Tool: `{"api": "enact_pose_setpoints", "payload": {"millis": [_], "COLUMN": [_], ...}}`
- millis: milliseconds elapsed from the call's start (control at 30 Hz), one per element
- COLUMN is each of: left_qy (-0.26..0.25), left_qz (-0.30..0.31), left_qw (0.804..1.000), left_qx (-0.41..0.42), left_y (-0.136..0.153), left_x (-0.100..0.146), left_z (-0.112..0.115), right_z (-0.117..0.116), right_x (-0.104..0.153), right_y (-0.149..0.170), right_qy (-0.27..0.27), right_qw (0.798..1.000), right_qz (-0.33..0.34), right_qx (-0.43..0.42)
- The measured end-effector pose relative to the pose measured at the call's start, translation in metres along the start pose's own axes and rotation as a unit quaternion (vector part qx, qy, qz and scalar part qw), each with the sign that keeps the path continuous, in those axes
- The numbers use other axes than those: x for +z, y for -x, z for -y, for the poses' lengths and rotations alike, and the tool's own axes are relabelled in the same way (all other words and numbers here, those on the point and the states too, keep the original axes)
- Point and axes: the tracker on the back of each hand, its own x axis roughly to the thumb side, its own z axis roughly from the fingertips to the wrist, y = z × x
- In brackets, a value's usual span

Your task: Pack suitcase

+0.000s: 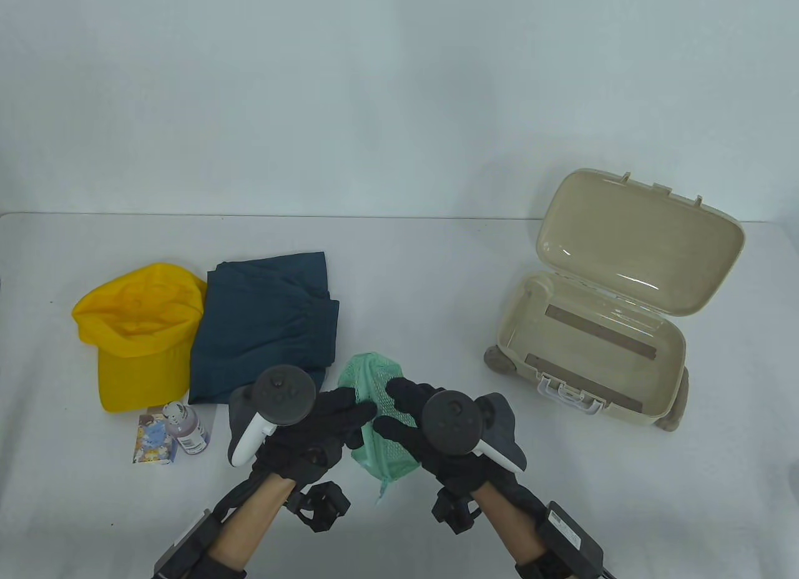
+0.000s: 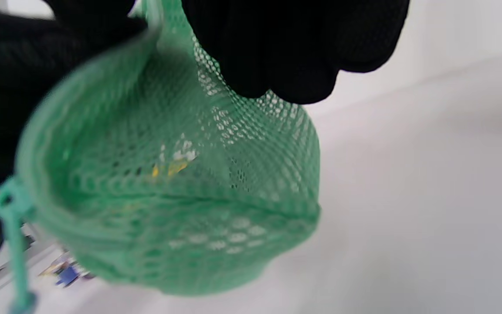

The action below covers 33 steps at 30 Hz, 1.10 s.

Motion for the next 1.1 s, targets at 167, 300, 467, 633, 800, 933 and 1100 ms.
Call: {"api": "enact_pose_setpoints", "payload": {"millis": [167,300,467,633,800,933,1100], "left_qy": [0.039,0.026,-0.007,0.003,-0.006,-0.001,0.008], "left_qz": [-0.006,-0.016,-0.020,-0.053,-0.094,-0.101,-0.102], "left_qw": [0.999,0.999,0.995,0.975,0.943,0.925,0.924], "left_qx": [0.008,-0.020,-0.096,-0.216,-0.319,-0.366,-0.370], "left_y": [0.005,0.003,-0.001,0.007,0.015,0.012,0.009], "left_x": [-0.005,-0.003,-0.001,-0.004,-0.005,-0.006,-0.006], "left_z": [0.006,0.009,0.003,-0.009,-0.020,-0.019,-0.021], "right_z": [-0.007,-0.009,-0.004,0.005,0.007,-0.001,-0.002], "right_x": [-0.001,-0.001,-0.003,-0.006,-0.012,-0.016,-0.016], "right_y": [-0.005,-0.007,0.005,0.029,0.048,0.045,0.041], "right_qy": [0.013,0.030,0.028,0.023,-0.007,-0.035,-0.055], "right_qw": [1.000,0.999,0.998,0.994,0.992,0.983,0.983], "right_qz": [-0.013,-0.025,-0.060,-0.109,-0.120,-0.127,-0.118], "right_qx": [0.008,0.036,-0.002,-0.007,0.046,0.127,0.126]}}
